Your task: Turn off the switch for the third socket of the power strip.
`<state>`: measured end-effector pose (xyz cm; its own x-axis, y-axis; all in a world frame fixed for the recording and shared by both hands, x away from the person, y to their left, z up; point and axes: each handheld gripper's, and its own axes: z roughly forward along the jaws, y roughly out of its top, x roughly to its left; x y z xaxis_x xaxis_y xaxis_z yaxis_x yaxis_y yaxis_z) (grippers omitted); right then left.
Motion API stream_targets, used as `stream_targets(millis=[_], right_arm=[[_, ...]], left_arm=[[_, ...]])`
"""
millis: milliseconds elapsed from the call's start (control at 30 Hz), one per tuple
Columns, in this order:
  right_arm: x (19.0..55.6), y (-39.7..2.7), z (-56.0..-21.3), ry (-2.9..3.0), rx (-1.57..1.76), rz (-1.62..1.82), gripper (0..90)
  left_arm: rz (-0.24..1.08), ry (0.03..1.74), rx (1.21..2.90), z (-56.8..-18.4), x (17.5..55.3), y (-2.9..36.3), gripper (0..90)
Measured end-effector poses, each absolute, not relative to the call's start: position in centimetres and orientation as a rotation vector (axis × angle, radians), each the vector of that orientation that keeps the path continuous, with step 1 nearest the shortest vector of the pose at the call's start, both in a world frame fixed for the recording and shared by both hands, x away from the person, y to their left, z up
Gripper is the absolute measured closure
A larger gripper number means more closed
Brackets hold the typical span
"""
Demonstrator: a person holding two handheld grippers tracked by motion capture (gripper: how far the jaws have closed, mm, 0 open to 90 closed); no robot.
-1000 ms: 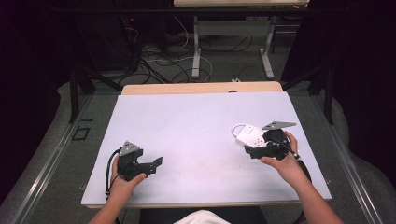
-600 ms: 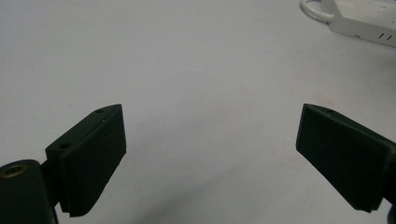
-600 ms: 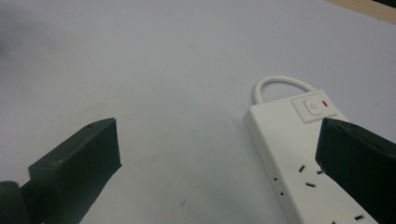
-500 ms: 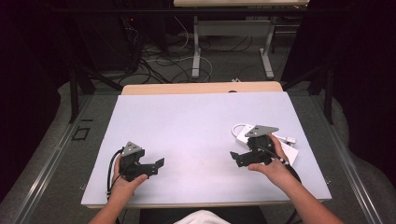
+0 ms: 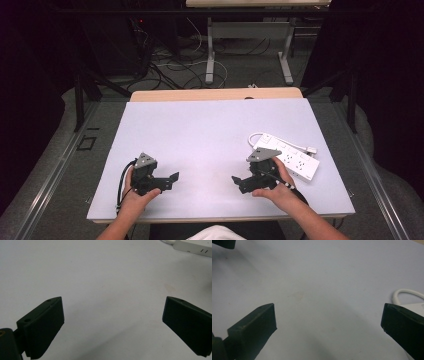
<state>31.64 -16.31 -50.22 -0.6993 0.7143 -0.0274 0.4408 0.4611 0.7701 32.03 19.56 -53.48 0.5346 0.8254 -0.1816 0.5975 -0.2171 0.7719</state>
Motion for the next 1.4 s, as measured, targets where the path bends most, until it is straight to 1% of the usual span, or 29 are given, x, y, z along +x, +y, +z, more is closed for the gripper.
stream_targets(millis=[267,567,1400], right_arm=[[31.1,-15.2,-51.8,2.401,0.942,1.096,0.0],[31.1,-14.7,-53.9,2.399,0.939,1.108,0.0],[31.3,-14.2,-56.2,2.437,0.950,1.072,0.0]], left_arm=[[0.337,1.146,1.958,-53.7,32.0,19.3,0.7],[0.343,1.133,1.990,-53.8,32.0,19.0,0.6],[0.337,1.139,1.979,-53.8,32.1,19.3,0.7]])
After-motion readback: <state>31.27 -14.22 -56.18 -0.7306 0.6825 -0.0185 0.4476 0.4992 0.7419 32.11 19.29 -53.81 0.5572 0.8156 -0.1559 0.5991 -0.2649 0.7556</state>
